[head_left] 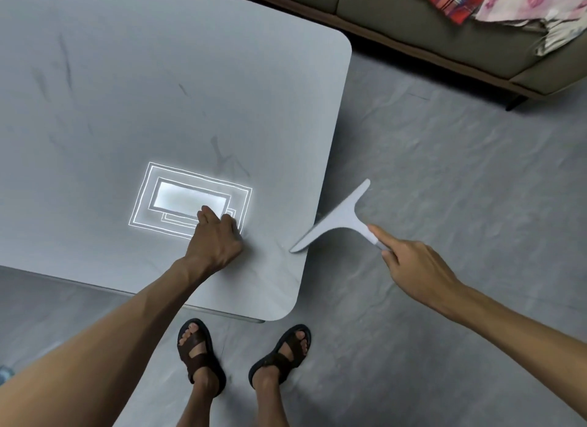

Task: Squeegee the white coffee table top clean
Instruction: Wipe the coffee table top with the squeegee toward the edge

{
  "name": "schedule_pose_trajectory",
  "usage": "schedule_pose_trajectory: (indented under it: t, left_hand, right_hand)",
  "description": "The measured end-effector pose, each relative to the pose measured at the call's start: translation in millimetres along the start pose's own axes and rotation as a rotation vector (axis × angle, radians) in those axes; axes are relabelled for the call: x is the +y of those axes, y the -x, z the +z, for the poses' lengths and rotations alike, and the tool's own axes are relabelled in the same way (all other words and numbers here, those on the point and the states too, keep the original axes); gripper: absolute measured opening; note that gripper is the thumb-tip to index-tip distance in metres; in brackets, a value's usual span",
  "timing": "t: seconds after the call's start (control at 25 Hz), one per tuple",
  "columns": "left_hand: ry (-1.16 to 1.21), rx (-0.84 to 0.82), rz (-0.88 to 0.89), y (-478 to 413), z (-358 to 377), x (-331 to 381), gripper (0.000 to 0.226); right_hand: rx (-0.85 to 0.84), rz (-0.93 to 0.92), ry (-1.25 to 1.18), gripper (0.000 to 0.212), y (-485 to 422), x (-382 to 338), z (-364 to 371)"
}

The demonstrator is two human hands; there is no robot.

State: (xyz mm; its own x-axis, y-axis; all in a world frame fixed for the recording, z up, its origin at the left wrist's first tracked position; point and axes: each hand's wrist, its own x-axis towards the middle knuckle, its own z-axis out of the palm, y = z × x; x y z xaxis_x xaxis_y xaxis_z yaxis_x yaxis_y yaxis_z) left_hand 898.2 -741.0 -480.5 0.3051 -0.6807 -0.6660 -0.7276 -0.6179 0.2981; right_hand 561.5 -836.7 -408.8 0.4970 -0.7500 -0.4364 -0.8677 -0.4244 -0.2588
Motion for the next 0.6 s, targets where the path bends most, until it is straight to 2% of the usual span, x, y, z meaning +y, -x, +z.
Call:
schedule_pose_trajectory:
  t: [0.12, 0.2, 0.28, 0.36, 0.44, 0.56, 0.6]
  left_hand:
    - [0.047, 0.044, 0.044, 9.1, -7.1, -8.9, 0.035]
    - [0.045, 0.082, 0.091, 20.6, -8.8, -15.3, 0.027]
    - [0.02, 0.165, 0.141, 33.2, -7.3, -20.4, 0.029]
    - [-0.039, 0.192, 0.115, 41.8, -5.5, -28.4, 0.033]
    - [-0.109, 0.19, 0.054, 44.0, -2.7, -38.1, 0.032]
    - [-0.088, 0.197, -0.008, 43.6, 2.7, -50.6, 0.02]
    - [-0.108, 0.198, -0.005, 44.3, 5.1, -53.2, 0.019]
  right_hand:
    - [-0.05, 0.032, 0.035, 0.05, 5.8, 2.3, -25.2]
    - [0.012, 0.102, -0.1, 0.047, -28.6, -13.2, -48.8]
    - [0.074, 0.256, -0.402, 0.043, -82.8, -44.7, -62.1]
    - [0.149, 0.45, -0.742, 0.033, -143.6, -76.6, -66.5]
    - [0.206, 0.592, -0.97, 0.023, -191.3, -106.9, -67.6]
    - [0.06, 0.523, -0.794, 0.015, -201.2, -142.5, -40.6]
    - [0.028, 0.474, -0.702, 0.021, -189.5, -151.8, -28.6]
